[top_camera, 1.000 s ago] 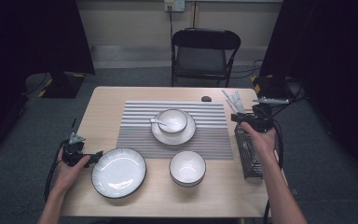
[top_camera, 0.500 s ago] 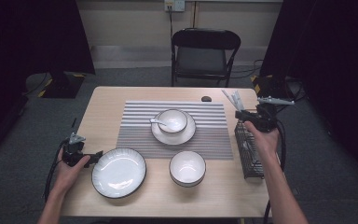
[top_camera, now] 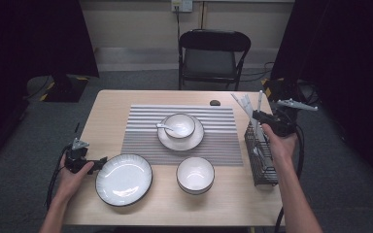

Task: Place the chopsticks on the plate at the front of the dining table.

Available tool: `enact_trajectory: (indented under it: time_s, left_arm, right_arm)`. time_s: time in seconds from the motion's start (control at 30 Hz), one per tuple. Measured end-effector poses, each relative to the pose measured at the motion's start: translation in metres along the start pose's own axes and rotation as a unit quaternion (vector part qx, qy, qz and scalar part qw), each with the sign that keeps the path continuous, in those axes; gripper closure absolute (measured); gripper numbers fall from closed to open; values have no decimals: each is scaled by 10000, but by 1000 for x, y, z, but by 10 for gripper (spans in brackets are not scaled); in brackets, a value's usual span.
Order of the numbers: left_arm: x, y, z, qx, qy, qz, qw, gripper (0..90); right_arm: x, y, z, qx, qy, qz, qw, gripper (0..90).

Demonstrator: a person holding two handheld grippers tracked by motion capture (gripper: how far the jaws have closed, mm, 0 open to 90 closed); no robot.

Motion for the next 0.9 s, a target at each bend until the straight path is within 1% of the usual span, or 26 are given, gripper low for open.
enact_trajectory:
  time_s: [0.13, 0.2, 0.4, 0.47, 0.67, 0.7, 0.9]
  left_arm:
    - [0, 0, 0, 1, 0, -2, 10000, 39]
    - [0, 0, 0, 3, -1, 0, 10000, 39]
    - [0, 0, 0, 4, -3, -2, 10000, 39]
    - [0, 0, 0, 4, -4, -3, 10000, 38]
    - [0, 0, 0, 5, -4, -6, 10000, 39]
    - [0, 0, 0, 4, -4, -3, 10000, 39]
    - [0, 0, 0, 3, -4, -3, 10000, 39]
  right_arm:
    - [3, -2, -1, 19, -59, 32, 10000, 831]
    - [5, -4, -2, -50, -165, -45, 9998, 830]
    - [7, -4, -3, -3, -271, 35, 9996, 837]
    - [7, -5, -4, 11, -263, 91, 9996, 839]
    - [9, -8, -6, -59, -303, 182, 9994, 844]
    - [10, -9, -7, -61, -324, 233, 9992, 847]
    - [16, -11, -14, -111, -408, 221, 9989, 848]
Point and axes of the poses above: each handheld gripper's, and its own axes: x roughly backward along the jaws, z roughly out of its underside, y roughly to its left, the point moved 3 cm from there along -x, roughly forward along the jaws, and after that the axes turned 14 degrees about z, right-handed, at the moved point
